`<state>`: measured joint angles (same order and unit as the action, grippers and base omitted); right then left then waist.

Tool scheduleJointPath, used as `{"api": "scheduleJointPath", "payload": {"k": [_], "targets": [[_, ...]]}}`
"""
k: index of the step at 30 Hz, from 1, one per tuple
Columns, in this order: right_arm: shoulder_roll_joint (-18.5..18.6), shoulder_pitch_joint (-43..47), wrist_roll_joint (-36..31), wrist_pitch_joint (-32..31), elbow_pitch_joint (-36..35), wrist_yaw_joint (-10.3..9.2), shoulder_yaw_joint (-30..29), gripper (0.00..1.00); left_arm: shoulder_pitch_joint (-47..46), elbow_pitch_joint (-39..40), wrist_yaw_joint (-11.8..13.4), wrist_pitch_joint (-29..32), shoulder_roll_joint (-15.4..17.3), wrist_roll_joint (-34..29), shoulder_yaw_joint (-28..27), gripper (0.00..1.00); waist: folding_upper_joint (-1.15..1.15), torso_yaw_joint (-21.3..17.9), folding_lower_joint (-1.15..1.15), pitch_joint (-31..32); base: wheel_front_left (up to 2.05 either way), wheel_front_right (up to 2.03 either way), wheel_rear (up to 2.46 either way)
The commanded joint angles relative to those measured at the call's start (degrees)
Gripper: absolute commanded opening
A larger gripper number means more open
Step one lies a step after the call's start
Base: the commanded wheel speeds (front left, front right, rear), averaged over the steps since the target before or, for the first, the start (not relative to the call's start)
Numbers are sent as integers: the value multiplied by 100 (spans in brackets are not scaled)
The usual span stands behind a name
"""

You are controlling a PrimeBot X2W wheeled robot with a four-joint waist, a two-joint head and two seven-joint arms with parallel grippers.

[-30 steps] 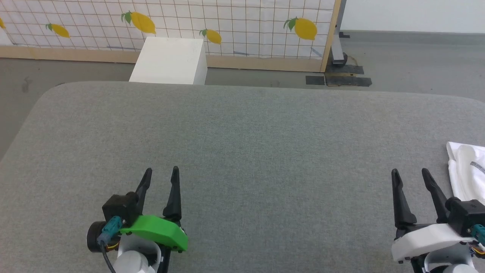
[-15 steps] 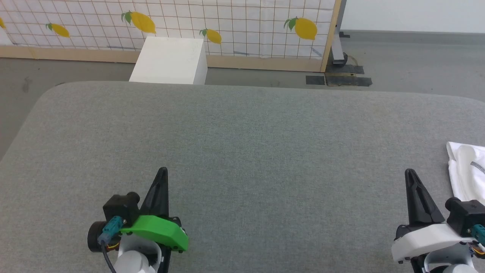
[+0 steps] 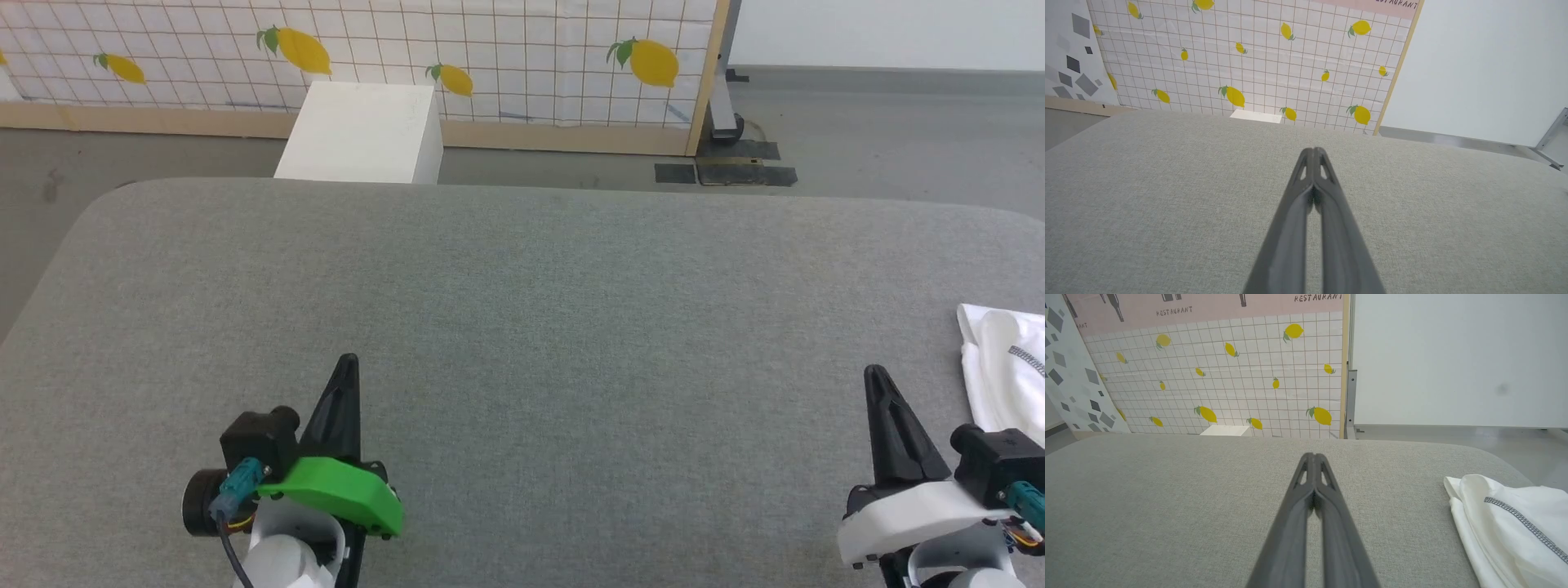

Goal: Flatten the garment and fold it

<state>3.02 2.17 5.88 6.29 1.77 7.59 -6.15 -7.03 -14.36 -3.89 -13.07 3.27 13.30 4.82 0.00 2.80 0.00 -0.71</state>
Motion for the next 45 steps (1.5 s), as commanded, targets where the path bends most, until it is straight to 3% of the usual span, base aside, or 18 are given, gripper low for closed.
{"api": "scheduleJointPath", "payload": {"k": [1,45], "targets": [[-2,-30,-61,-26,-17,-1,21,0,96,47,47,40,-5,-54,-18,0,0,-4,0,1,0,0,0],[-7,-109,-283,-280,-85,-5,272,0,352,633,192,575,-20,-592,-214,0,0,-120,0,31,0,0,0]]}}
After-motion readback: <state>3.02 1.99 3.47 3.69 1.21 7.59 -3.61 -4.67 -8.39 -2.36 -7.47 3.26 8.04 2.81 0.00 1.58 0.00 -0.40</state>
